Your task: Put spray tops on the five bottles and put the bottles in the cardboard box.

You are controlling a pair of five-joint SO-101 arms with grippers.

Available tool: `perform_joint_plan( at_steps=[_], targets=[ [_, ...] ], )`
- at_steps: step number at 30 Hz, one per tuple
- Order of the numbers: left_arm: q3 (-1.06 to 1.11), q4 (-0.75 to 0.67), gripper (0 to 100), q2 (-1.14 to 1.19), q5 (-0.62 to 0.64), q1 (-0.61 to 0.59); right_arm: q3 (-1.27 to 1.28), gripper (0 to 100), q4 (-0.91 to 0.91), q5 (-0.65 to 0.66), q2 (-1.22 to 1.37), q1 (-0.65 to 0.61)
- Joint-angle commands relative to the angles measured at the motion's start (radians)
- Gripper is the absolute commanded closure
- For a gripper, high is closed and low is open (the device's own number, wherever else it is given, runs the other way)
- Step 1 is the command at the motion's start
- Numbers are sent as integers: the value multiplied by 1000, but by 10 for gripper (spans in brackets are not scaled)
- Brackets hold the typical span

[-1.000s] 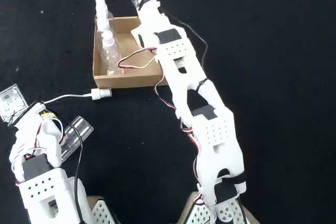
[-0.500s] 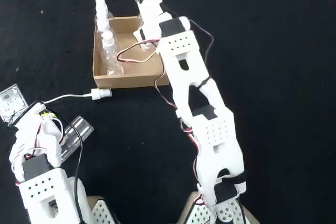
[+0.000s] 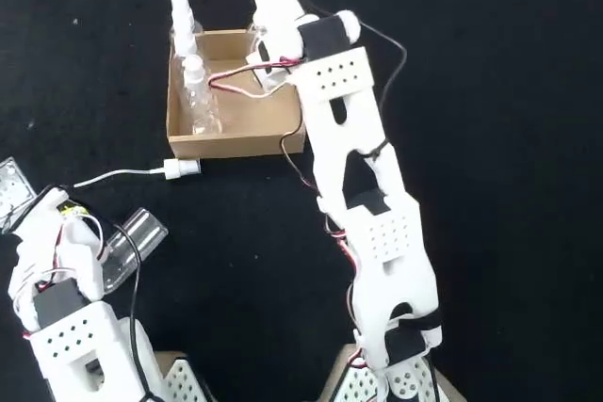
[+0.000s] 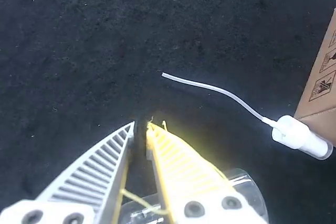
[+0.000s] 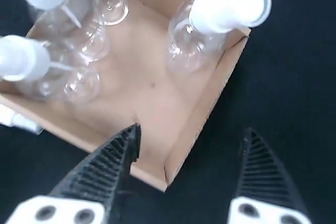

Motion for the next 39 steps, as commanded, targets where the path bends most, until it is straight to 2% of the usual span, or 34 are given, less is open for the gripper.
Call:
perform_joint_plan(
  at_steps=[1,5,12,22,31,36,39],
  targets=[
    [-18,-5,970,-15,3,-13,-130,744,81,-3,-8,18],
    [-33,-3,970,-15,-6,-27,-136,744,89,-5,-15,18],
    [-97,8,970,-15,-6,-217,-119,744,91,31,-42,17],
    [-90,97,970,-15,0,-441,170,776,89,46,-306,-6],
    [-53,89,970,-15,2,-587,424,776,84,110,-495,-167],
    [-48,89,970,-15,2,-599,495,776,84,120,-545,-252],
    [-48,89,970,-15,2,-598,535,776,84,175,-561,-311]
  ],
)
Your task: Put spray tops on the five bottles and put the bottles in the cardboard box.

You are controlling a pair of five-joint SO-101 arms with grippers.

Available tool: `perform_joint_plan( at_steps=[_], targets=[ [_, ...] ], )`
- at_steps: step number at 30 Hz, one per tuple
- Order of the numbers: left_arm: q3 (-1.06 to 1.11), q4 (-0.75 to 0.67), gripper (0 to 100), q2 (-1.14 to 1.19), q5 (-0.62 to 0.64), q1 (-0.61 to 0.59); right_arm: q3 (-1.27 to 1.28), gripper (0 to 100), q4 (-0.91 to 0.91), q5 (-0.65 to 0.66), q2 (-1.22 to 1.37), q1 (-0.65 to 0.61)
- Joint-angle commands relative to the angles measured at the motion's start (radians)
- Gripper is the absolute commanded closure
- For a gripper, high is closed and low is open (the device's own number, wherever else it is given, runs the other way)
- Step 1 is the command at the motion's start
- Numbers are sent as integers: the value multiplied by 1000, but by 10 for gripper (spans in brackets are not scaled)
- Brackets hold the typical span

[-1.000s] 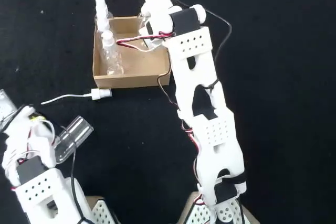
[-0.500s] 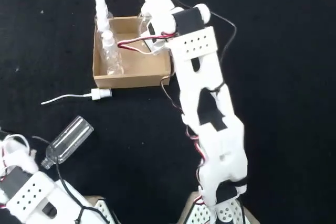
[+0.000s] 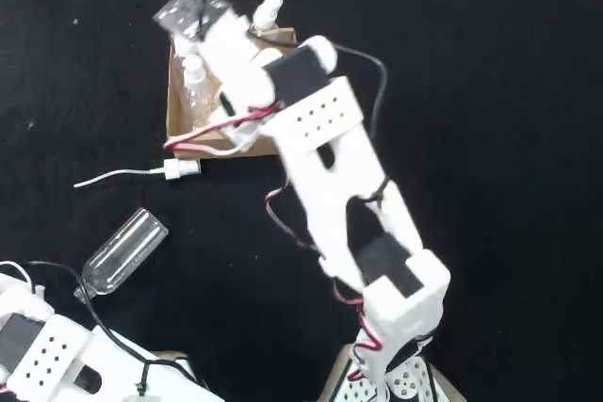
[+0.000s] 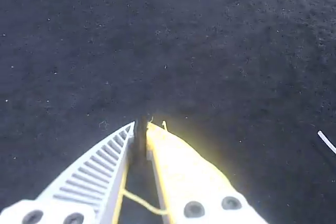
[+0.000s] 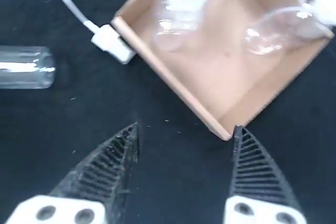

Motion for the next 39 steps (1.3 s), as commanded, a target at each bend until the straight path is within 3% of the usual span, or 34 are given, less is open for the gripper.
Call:
perform_joint_plan(
  at_steps=[1,8,18,26,39],
  targets=[
    [-16,-8,970,-15,2,-10,27,776,28,55,-82,-89],
    [18,-61,970,-15,0,-12,71,776,18,173,-74,-241],
    [47,-118,970,-15,-6,-74,65,769,-14,267,8,-354],
    [47,-121,970,-15,-6,-79,62,559,-51,377,166,-477],
    [47,-120,970,-15,-6,-79,61,550,-150,537,306,-560]
  ],
)
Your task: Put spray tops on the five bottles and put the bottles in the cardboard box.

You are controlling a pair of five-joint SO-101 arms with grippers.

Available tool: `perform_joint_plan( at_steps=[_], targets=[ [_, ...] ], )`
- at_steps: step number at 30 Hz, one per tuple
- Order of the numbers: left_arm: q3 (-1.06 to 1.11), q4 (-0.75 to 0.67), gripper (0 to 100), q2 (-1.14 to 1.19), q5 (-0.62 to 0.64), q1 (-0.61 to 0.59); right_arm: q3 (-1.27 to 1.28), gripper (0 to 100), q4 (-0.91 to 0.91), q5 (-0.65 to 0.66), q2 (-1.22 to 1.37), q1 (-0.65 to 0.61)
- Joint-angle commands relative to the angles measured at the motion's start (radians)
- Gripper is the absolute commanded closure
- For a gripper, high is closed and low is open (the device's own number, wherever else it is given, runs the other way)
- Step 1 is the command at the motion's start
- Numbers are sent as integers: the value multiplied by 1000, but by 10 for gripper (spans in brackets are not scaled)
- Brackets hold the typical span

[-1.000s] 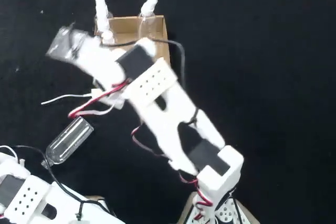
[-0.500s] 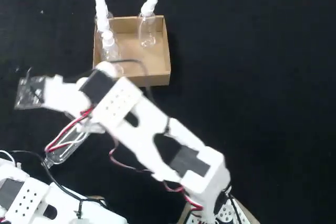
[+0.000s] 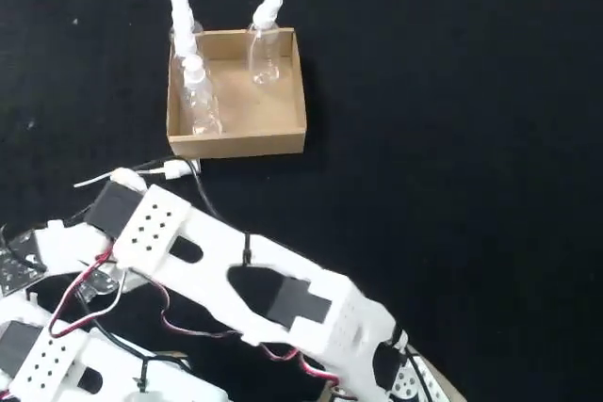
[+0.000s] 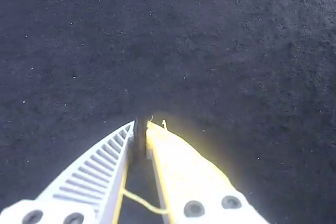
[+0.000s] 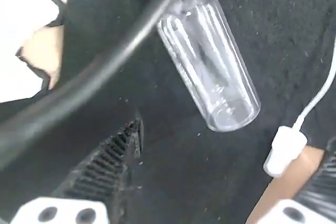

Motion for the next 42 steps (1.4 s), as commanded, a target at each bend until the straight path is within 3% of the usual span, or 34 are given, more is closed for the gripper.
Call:
perform_joint_plan(
  at_steps=[1,15,26,37,42],
  targets=[
    [-15,-20,970,-15,-5,-8,-18,550,-57,29,16,-20],
    [-15,-21,970,-15,-3,-8,-18,551,-190,26,140,-18],
    [-15,-25,970,-15,0,-10,-36,551,-181,-17,147,-12],
    [-53,-28,970,-14,0,-245,-188,551,-91,-87,148,-12],
    [-45,-23,970,-14,-6,-268,-199,551,-94,-86,183,-14]
  ],
)
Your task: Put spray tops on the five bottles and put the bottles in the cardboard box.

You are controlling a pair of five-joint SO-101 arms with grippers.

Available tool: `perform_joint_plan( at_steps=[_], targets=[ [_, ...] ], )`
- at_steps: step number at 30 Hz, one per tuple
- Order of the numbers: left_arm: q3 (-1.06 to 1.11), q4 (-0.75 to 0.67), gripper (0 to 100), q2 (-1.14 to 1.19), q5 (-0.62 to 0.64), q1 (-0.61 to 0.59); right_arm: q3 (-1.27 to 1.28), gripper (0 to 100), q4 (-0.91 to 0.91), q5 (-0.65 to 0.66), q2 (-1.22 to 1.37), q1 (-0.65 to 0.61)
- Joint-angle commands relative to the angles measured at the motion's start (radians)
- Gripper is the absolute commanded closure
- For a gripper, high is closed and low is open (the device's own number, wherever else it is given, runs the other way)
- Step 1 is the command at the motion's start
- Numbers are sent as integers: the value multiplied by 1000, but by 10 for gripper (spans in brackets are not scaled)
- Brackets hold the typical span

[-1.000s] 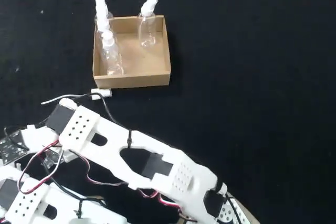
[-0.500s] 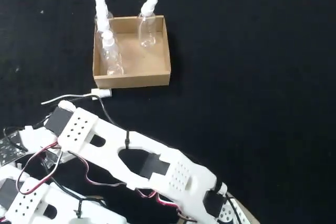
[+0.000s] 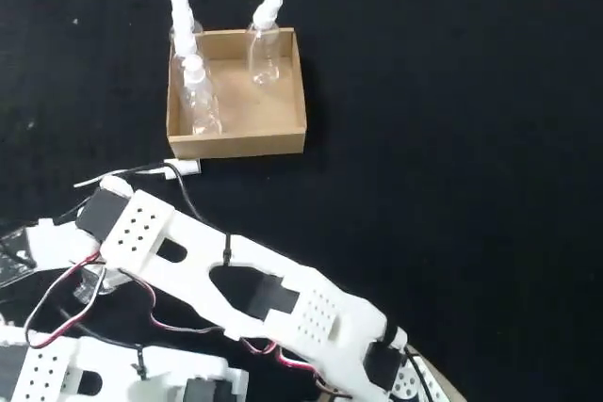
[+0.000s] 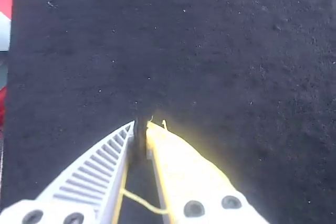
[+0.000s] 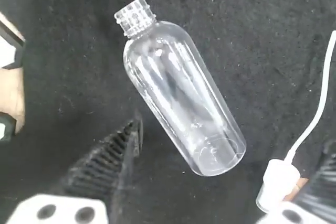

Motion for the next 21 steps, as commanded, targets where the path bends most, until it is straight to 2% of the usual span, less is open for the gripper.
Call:
perform_joint_plan(
  at_steps=[1,12,14,18,21],
  targets=[
    [-44,-17,970,-15,-8,-15,-81,551,-9,-8,25,-8],
    [-38,-14,970,-15,-8,-13,-240,562,-28,-2,219,-3],
    [-33,-17,970,-15,-6,-13,-278,622,-18,-2,252,-3],
    [-27,-20,970,-15,-6,-13,-375,808,20,-2,305,5],
    [-27,-20,970,-15,-6,-13,-455,846,57,-2,334,25]
  ],
)
